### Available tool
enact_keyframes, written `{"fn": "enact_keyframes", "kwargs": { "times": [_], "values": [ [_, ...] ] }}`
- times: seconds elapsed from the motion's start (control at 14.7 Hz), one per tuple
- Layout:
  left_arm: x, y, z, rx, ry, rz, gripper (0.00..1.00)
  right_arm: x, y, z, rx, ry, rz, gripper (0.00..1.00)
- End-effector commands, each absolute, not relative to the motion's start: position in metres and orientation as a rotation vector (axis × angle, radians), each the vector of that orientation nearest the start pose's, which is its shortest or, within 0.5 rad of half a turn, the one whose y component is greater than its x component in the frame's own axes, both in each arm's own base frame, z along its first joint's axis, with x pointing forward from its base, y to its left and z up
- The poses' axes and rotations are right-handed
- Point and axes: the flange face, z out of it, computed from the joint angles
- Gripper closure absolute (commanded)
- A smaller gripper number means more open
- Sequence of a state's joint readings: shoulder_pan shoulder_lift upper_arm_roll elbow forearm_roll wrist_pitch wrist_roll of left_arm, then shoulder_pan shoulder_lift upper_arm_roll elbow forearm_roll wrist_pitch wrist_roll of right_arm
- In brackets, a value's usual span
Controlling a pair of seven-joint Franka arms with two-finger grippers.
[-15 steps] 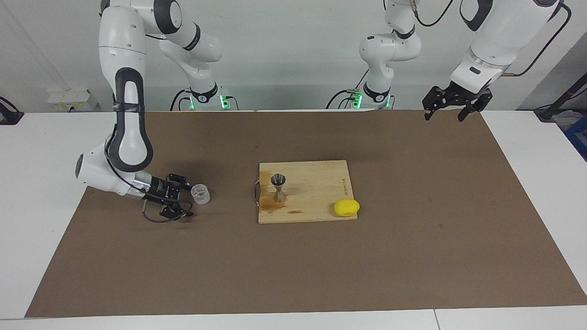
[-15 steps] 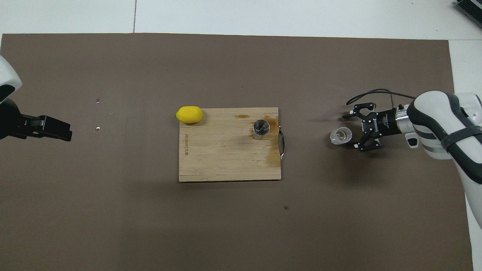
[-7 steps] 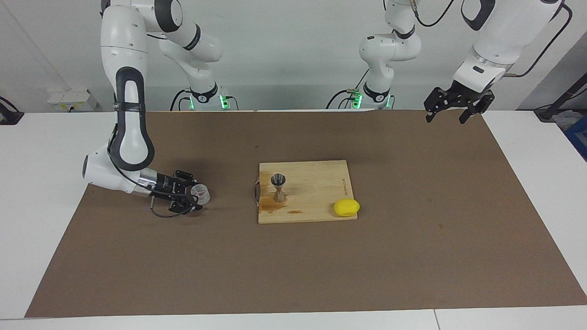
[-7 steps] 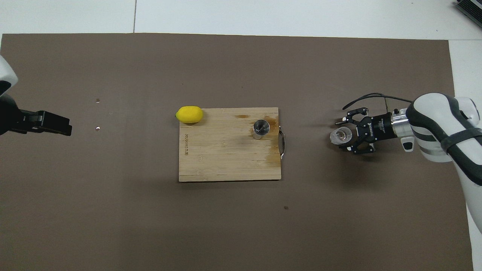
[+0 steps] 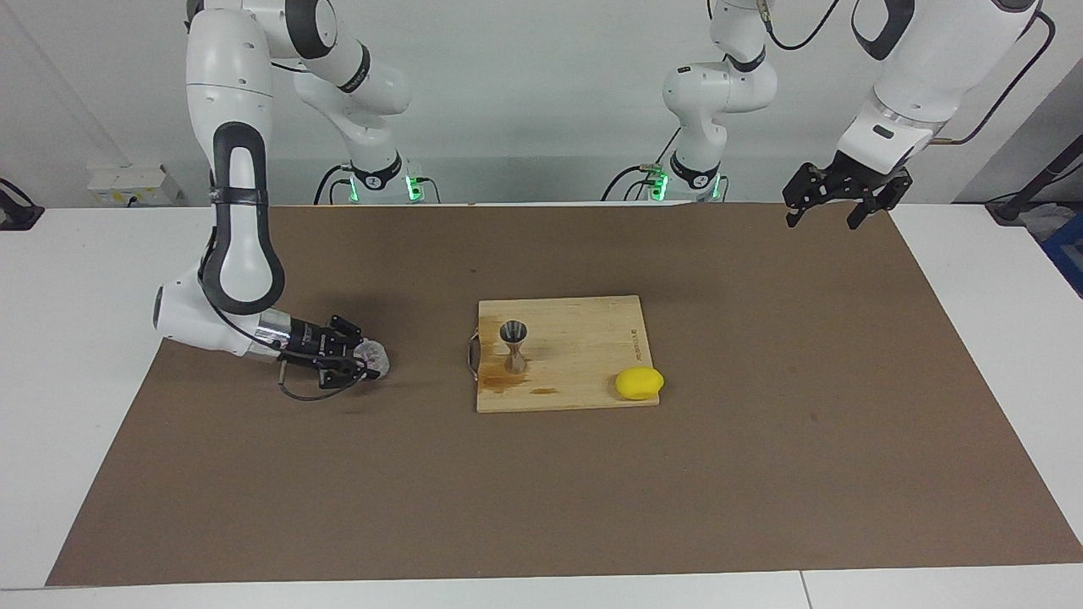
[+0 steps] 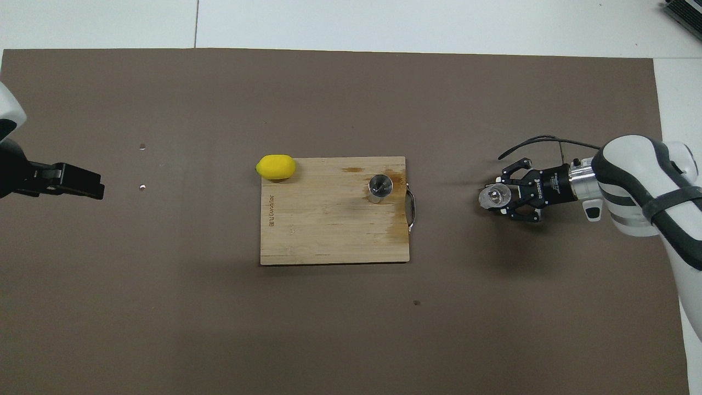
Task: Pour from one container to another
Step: 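Close the right gripper on the glass cup and lift it, then carry the glass cup with the right gripper above the metal cup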
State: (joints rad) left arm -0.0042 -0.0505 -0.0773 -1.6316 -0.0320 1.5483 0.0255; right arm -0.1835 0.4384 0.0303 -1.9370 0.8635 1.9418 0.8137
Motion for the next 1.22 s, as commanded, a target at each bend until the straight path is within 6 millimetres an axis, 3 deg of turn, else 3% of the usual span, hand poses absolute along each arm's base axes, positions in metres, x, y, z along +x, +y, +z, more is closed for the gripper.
{"fn": "enact_keyframes", "kwargs": {
  "times": [0.0,0.2,0.61,0.88,1.15],
  "values": [
    [0.525,-0.048,0.622,-3.175,0.165,0.043,0.0,0.585,-0.023,0.267,-1.804,1.631,0.8,1.0],
    [0.526,-0.046,0.622,-3.175,0.16,0.043,0.0,0.591,0.0,0.287,-1.796,1.67,0.795,1.0],
    [0.526,-0.046,0.622,-3.175,0.16,0.043,0.0,0.613,0.081,0.339,-1.728,1.822,0.681,1.0],
    [0.525,-0.047,0.622,-3.175,0.163,0.043,0.0,0.624,0.116,0.367,-1.687,1.865,0.651,1.0],
    [0.525,-0.047,0.622,-3.175,0.163,0.043,0.0,0.623,0.148,0.382,-1.728,1.852,0.635,1.0]
  ]
}}
